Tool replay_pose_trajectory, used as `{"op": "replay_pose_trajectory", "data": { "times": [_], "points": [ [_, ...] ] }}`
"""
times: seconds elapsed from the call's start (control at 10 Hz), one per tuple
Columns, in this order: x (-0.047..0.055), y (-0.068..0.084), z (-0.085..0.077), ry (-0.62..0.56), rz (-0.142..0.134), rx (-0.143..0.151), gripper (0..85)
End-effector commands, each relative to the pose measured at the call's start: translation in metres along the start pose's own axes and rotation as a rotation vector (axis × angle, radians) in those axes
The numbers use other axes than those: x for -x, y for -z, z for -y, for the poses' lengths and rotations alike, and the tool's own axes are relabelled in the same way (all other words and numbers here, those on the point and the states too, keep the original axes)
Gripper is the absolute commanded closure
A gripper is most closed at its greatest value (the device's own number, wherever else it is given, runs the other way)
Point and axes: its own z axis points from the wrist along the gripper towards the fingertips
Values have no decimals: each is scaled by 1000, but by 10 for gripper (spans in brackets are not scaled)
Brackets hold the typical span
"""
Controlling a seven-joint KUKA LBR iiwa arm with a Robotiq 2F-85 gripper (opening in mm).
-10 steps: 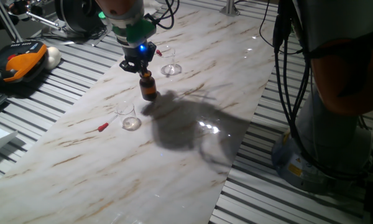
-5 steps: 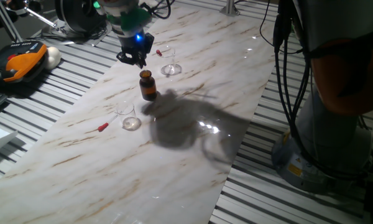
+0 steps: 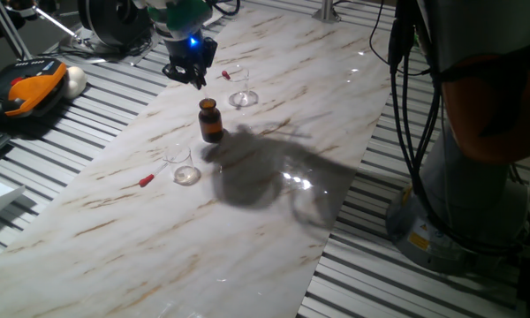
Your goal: Transfer liquid using a dropper
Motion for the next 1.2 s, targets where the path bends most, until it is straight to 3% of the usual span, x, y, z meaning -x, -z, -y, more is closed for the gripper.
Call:
{"op": "replay_pose_trajectory", "data": {
  "times": [0.0, 0.5, 1.1],
  "points": [
    [0, 3, 1, -6, -3, 4, 680],
    [7, 17, 9, -17, -18, -7, 680],
    [8, 20, 9, -21, -20, -10, 680]
  ]
}}
